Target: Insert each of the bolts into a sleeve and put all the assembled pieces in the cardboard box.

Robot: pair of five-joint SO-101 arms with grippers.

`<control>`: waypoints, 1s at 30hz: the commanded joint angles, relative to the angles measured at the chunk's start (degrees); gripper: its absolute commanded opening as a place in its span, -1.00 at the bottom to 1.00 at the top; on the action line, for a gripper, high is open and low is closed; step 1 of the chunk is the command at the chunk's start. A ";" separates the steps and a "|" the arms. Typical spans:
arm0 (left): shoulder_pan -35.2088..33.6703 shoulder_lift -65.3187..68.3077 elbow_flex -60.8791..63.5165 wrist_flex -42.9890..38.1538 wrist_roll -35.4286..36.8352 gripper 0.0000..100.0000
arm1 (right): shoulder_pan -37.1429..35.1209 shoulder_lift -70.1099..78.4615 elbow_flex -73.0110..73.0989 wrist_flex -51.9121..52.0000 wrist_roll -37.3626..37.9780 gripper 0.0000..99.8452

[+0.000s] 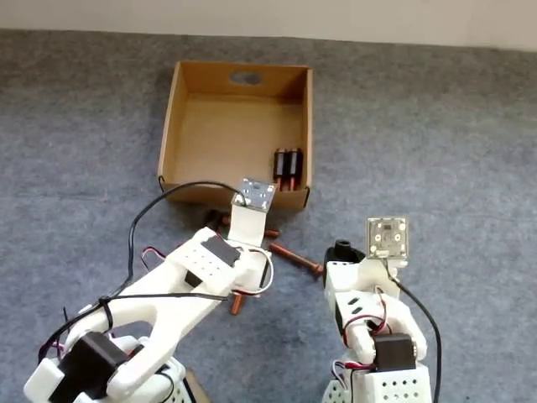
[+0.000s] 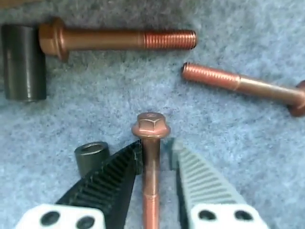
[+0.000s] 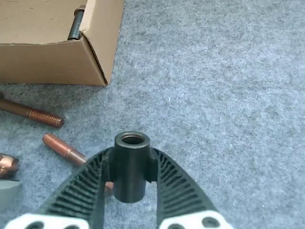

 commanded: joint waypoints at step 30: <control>0.84 24.92 -25.01 16.79 -0.62 -0.98 | -0.40 -0.31 -0.22 0.04 -0.35 -0.99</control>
